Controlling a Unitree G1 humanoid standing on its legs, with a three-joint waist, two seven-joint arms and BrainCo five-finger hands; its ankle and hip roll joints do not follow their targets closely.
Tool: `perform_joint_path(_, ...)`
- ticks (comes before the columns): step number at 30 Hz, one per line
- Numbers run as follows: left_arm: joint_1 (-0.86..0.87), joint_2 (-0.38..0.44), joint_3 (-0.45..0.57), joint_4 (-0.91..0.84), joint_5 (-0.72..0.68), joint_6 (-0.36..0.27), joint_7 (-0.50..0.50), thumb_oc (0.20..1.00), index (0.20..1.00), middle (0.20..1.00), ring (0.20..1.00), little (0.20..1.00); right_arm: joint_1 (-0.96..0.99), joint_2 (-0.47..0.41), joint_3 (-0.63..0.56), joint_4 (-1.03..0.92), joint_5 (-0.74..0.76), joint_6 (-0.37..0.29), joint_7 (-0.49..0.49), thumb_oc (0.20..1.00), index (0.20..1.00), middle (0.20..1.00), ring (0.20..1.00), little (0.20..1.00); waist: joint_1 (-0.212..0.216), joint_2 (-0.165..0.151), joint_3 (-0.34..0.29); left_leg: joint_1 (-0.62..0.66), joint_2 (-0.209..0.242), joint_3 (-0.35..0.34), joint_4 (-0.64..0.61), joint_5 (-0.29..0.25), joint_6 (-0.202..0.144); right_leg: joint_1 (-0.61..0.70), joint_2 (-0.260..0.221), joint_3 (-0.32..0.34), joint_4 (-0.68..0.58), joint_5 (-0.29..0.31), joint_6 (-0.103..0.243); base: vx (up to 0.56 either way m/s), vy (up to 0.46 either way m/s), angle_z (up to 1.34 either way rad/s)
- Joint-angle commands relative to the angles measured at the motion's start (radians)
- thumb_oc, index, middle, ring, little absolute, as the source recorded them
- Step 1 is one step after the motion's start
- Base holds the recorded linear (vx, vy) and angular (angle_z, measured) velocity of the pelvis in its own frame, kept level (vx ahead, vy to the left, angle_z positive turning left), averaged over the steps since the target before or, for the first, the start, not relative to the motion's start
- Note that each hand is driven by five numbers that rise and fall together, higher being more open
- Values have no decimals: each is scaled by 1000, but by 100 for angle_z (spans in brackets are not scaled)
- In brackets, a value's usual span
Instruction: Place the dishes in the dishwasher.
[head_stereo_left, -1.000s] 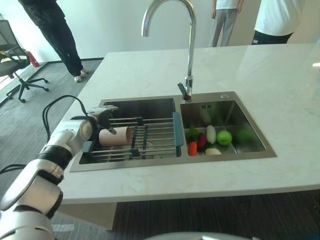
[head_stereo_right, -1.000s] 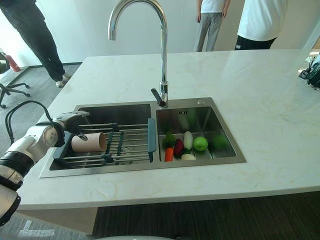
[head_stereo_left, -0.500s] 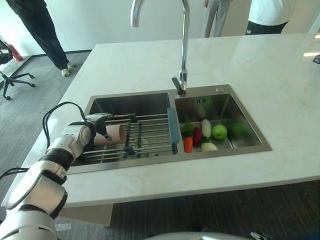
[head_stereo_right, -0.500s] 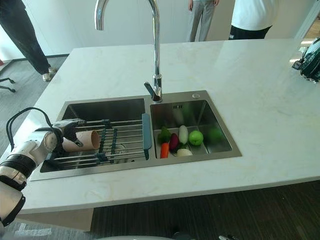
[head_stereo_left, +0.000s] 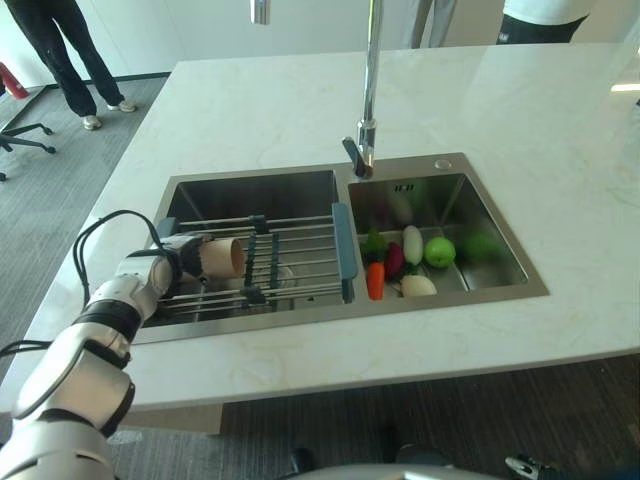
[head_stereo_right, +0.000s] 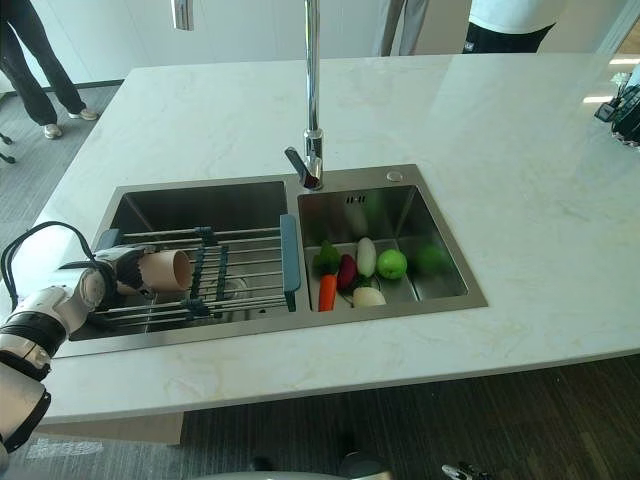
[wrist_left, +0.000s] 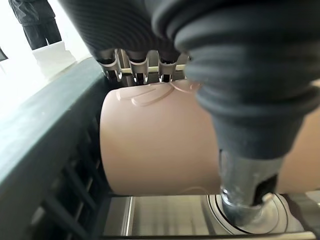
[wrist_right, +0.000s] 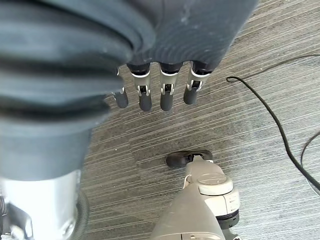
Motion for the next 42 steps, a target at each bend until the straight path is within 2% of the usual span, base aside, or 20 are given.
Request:
perform_joint_path(1,-72,27,41,61,31,14,37,1000,1000,1000,1000,1000,-25,-53,34,-15,18,-33,1,1000,1000,1000,1000,1000,-14,9,-5,26,34,34,7,-47,-44,7,-62,20,1,-32,139,0,0,0)
perform_joint_path(15,-38,15,47,119,100,38,16,1000,1000,1000,1000,1000,-30,-59,46,-68,33,-29,-11,1000,1000,1000,1000,1000,-16,1,7,12,37,38,7,-38,-47,-6,-61,29,1,-28,138,0,0,0)
perform_joint_path(16,-35,13,43,132,137,50,-17,507,507,507,507,507,-28,-62,41,-68,30,-32,-4,1000,1000,1000,1000,1000,-18,-1,9,11,37,39,7,-37,-46,-7,-60,29,1,-27,138,0,0,0)
perform_joint_path(17,-32,14,36,137,148,52,-23,200,200,200,200,200,-29,-63,40,-69,30,-32,-3,1000,1000,1000,1000,1000,-19,-2,10,11,38,40,7,-36,-47,-8,-60,31,1,-27,138,0,0,0)
perform_joint_path(21,-14,10,23,163,192,55,-49,200,200,200,200,200,-35,-68,41,-73,35,-32,-5,1000,1000,1000,1000,1000,-22,-5,16,9,38,42,7,-31,-47,-11,-59,35,1,-23,138,0,0,0)
perform_joint_path(26,-21,13,17,153,195,39,-5,200,200,200,200,200,-39,-71,45,-75,34,-33,-6,1000,1000,1000,1000,1000,-22,-5,22,5,38,44,7,-29,-47,-15,-61,37,1,-21,138,0,0,0)
perform_joint_path(31,-67,29,35,51,40,-44,81,200,200,200,200,200,-31,-64,48,-83,32,-32,-9,1000,1000,1000,1000,1000,-17,-5,26,5,36,44,7,-30,-47,-14,-66,31,1,-17,140,0,0,0)
perform_joint_path(35,-106,52,60,-43,-49,-94,125,200,200,200,200,200,-16,-46,47,-64,26,-59,-8,1000,1000,1000,1000,1000,-10,-5,22,9,36,44,7,-35,-47,-9,-69,23,1,-20,144,9,-12,2)
perform_joint_path(42,-97,113,135,-267,-201,-138,192,200,200,200,200,200,12,-6,40,-44,37,-91,-18,1000,1000,1000,1000,1000,12,-11,11,19,33,30,7,-50,-48,5,-72,10,1,-29,146,40,-33,1)
